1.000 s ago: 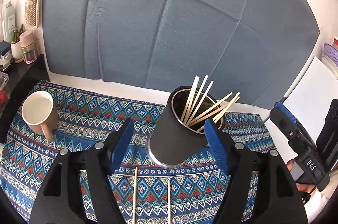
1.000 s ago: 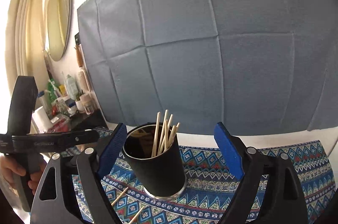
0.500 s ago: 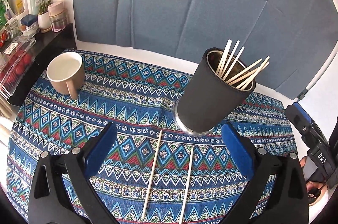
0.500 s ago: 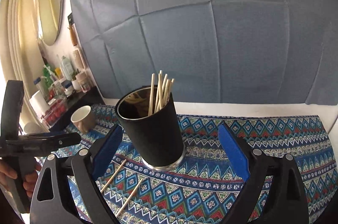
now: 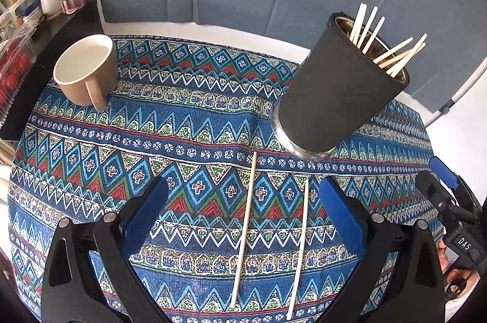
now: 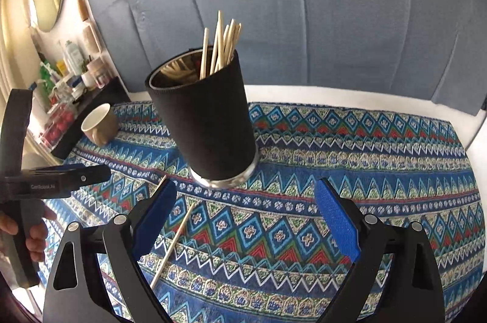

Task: Organize utensils
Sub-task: 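Move both open tools down to the last wooden sticks on the cloth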

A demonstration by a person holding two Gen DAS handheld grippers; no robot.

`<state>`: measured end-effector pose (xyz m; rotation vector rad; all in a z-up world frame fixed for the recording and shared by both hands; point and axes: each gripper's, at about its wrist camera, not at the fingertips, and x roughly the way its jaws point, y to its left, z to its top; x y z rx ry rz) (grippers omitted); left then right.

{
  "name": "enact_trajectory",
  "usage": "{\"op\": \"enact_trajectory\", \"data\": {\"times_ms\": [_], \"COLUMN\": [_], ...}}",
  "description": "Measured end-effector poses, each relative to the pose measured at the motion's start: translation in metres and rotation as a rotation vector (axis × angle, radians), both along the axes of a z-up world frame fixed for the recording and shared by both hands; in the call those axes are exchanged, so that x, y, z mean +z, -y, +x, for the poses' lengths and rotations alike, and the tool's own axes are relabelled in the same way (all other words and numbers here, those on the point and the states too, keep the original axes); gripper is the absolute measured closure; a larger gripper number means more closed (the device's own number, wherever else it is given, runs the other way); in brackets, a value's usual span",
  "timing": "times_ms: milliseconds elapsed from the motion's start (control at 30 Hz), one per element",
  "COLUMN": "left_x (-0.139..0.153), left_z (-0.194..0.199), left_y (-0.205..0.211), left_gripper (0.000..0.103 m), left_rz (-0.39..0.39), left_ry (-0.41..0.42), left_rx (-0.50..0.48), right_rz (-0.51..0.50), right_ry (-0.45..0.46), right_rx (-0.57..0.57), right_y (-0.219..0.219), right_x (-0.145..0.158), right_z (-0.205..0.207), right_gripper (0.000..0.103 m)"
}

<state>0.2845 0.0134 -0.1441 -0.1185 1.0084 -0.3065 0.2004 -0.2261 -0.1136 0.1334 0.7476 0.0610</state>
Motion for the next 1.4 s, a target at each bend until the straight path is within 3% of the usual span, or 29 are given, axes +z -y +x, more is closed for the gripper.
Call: {"op": "enact_trajectory", "data": {"times_ms": [167,500,700,933,1133,1400], "left_x": [-0.020,-0.061,-0.078,-0.091,-0.099,-0.101], "left_z": [0.005,0.023,0.032,0.043,0.050,0.062], "left_y": [0.001,0.010,0.015,0.031,0.059,0.069], "left_gripper": [0.006,0.006,0.006,0.006,0.005,0.004], "left_rz": [0.010,0.093,0.146,0.188,0.298,0.301], "left_ry": [-0.042,-0.165,-0.194,-0.200,-0.163,-0.160], "left_rx": [-0.060,-0.139,-0.178,-0.212,-0.249,-0.242], "right_rz": [-0.038,-0.074,-0.082,-0.094,-0.187,-0.155], "right_ry": [-0.111,-0.196,-0.233,-0.265,-0.305,-0.370], "right_rx": [0.009,0.012,-0.009,-0.008,-0.002,-0.035], "right_y": [-0.021,-0.050,-0.063,-0.087,-0.109,-0.100], "right_x": [-0.027,-0.066,-0.081,-0.092,-0.105,-0.110], "right_z": [0.001,-0.014,-0.016,-0.012,-0.005,0.003], "right_gripper": [0.015,0.015,0.015,0.015,0.015,0.017]}}
